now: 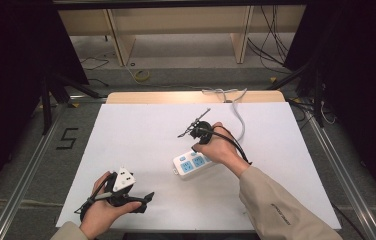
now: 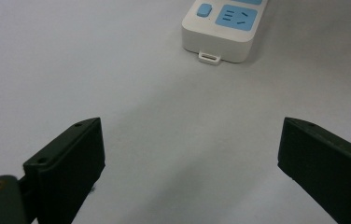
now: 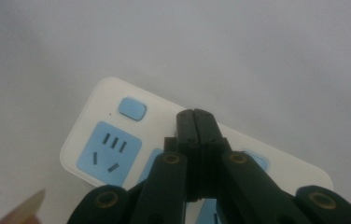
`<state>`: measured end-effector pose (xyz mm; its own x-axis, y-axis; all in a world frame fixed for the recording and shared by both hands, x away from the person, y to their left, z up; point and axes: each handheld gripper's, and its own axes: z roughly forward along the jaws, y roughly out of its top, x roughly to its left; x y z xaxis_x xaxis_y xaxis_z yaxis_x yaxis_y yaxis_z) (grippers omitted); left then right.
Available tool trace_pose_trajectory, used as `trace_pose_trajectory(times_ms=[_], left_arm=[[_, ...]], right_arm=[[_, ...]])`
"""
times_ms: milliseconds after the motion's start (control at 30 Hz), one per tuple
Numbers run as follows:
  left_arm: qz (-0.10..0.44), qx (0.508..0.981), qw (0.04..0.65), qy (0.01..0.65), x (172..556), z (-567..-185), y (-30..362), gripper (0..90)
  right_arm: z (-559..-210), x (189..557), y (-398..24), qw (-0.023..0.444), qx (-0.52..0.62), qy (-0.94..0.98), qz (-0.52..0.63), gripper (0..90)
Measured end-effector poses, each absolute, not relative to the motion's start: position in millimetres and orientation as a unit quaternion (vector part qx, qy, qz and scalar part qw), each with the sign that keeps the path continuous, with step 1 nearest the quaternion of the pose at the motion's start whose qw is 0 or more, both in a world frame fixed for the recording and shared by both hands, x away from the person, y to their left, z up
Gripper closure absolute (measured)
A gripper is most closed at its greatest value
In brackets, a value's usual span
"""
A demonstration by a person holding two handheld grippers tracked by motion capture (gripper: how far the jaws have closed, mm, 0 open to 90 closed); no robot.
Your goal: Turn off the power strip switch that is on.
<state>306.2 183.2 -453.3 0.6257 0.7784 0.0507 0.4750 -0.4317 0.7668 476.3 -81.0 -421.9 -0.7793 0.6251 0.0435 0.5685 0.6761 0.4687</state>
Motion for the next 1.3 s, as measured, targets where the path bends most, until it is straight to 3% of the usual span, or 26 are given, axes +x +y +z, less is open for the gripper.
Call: trace_pose_trajectory(times_ms=[1300], left_arm=[[0.204, 0.822, 0.372, 0.380, 306, -453, 183, 6.9]], right_arm=[[-432, 487, -70, 0.046, 0.333, 0.920, 0.202, 90.0]])
